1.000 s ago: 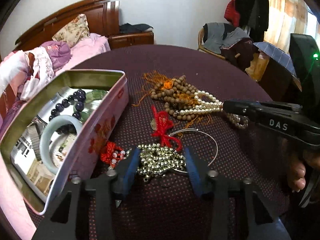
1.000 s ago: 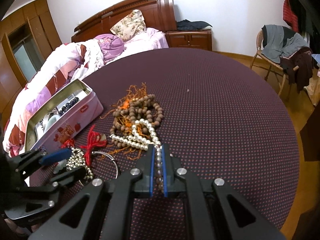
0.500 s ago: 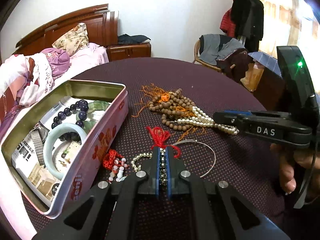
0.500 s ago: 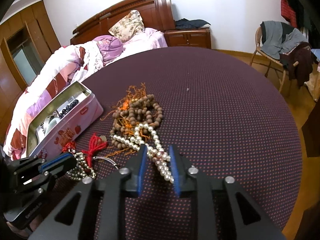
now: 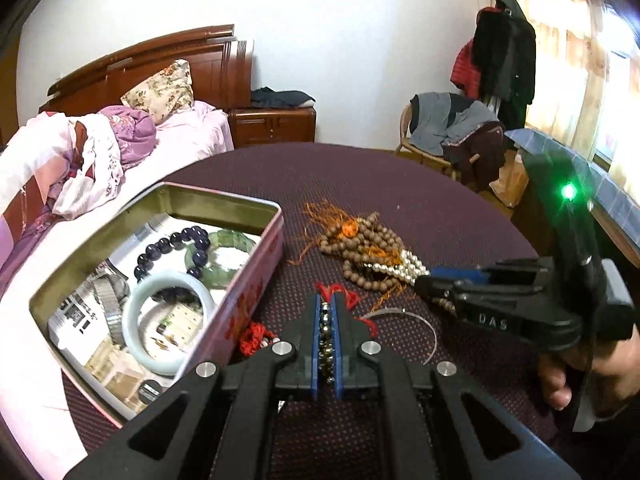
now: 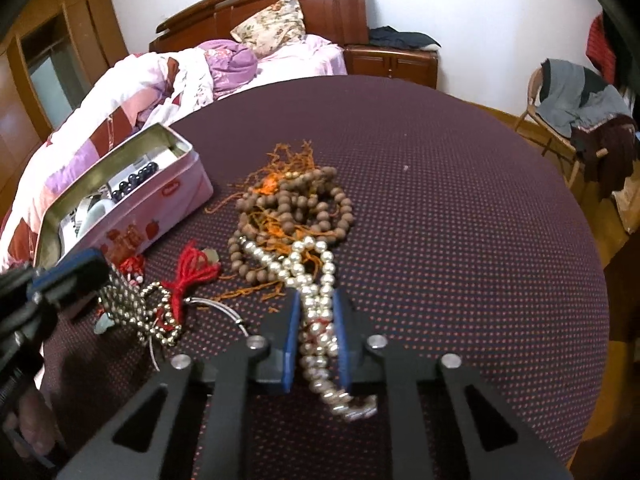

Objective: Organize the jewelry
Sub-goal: 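Carry the pearl strand over the tin with the right tool while the left tool carries the silver chain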

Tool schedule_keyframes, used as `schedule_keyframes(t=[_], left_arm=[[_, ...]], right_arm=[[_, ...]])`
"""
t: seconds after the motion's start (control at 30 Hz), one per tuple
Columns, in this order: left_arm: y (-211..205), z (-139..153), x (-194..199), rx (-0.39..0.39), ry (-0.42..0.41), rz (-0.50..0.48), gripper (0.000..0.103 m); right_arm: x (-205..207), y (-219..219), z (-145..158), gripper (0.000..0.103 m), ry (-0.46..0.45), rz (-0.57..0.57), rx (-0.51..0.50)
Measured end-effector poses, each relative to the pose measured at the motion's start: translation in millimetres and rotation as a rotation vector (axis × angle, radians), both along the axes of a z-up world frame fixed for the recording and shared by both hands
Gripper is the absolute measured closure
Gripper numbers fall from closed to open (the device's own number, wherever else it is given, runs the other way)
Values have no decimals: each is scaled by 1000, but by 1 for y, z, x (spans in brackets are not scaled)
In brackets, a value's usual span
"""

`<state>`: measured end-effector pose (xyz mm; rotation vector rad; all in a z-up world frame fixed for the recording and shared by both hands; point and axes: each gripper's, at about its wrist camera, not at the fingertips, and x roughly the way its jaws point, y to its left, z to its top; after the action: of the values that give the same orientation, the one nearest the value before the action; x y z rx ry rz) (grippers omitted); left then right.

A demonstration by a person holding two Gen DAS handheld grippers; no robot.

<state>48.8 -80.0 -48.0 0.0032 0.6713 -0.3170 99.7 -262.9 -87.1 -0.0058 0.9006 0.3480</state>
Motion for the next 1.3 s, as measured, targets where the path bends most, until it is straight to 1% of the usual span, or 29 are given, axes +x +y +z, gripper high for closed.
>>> schedule_keyframes(t=[0.07, 0.1, 0.27, 0.63, 0.77, 0.93, 1.17, 1.3], left_arm=[[3, 4, 0, -5, -10, 6, 99], [5, 7, -1, -9, -17, 11, 99], [10, 17, -1, -17, -46, 23, 99], [20, 42, -2, -29, -109, 41, 99], [20, 52, -2, 0, -135, 50, 99], [22, 57, 3, 12, -138, 60, 99], [26, 61, 11, 28, -144, 84, 99], [30, 69, 14, 31, -165, 98, 99]], right_arm=[[-1, -3, 2, 88, -14, -9, 7], [-2, -4, 3, 94, -20, -14, 16], [-3, -9, 6, 94, -34, -35, 39], [-9, -12, 18, 94, -106, -47, 68], [-9, -14, 23, 94, -120, -53, 79], [-8, -16, 33, 94, -137, -59, 99], [-4, -4, 50, 94, -174, -32, 106], [0, 6, 60, 94, -195, -14, 107]])
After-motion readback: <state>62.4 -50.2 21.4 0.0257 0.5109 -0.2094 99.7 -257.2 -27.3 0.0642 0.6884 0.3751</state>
